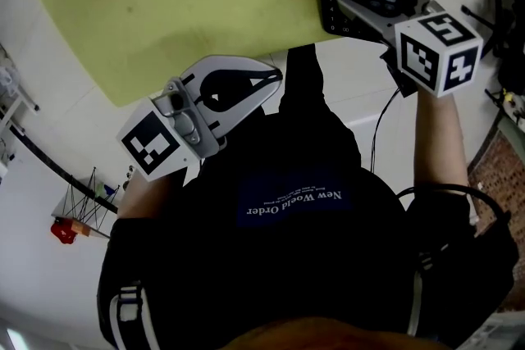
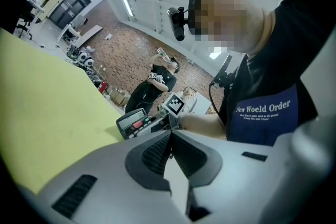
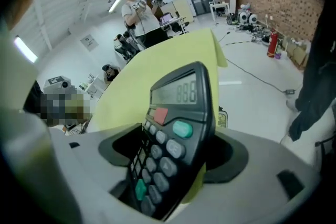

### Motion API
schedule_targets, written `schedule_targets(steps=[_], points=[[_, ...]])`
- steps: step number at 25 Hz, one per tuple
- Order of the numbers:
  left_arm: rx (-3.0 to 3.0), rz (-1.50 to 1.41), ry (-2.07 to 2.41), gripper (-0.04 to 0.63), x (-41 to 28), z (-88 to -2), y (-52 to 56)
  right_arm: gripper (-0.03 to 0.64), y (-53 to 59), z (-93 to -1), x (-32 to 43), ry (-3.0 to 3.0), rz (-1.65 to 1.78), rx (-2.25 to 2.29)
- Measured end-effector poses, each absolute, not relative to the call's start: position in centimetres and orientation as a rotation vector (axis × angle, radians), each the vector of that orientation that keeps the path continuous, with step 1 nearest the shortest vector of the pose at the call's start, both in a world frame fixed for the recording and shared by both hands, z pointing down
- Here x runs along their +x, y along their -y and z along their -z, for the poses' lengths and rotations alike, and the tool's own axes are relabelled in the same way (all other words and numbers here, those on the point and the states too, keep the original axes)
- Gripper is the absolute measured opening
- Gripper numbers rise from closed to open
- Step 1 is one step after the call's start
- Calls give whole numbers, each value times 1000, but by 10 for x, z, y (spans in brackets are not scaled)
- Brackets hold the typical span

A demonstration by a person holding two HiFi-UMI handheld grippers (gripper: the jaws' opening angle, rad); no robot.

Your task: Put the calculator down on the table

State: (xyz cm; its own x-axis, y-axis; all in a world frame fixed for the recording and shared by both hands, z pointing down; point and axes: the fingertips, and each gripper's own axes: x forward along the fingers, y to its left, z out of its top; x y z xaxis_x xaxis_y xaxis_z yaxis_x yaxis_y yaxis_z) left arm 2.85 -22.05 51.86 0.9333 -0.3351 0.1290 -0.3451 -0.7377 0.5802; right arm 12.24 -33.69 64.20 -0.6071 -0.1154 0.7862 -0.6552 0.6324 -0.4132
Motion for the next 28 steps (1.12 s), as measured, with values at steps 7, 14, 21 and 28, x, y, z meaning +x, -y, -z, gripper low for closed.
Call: schedule_targets(steps=[7, 14, 21, 28], points=[[2445, -13, 493, 6, 27, -524, 215, 356, 343, -653, 130, 2134, -869, 642], [2456, -34, 497, 6, 29, -525, 217, 392, 359, -652, 128, 2151, -735, 654], [2451, -45, 520, 8, 26, -523, 215, 440, 362, -662, 144, 2111, -862, 614], [2444, -46, 552, 6, 16, -531, 203, 447, 360, -652, 147, 2189, -875, 657]])
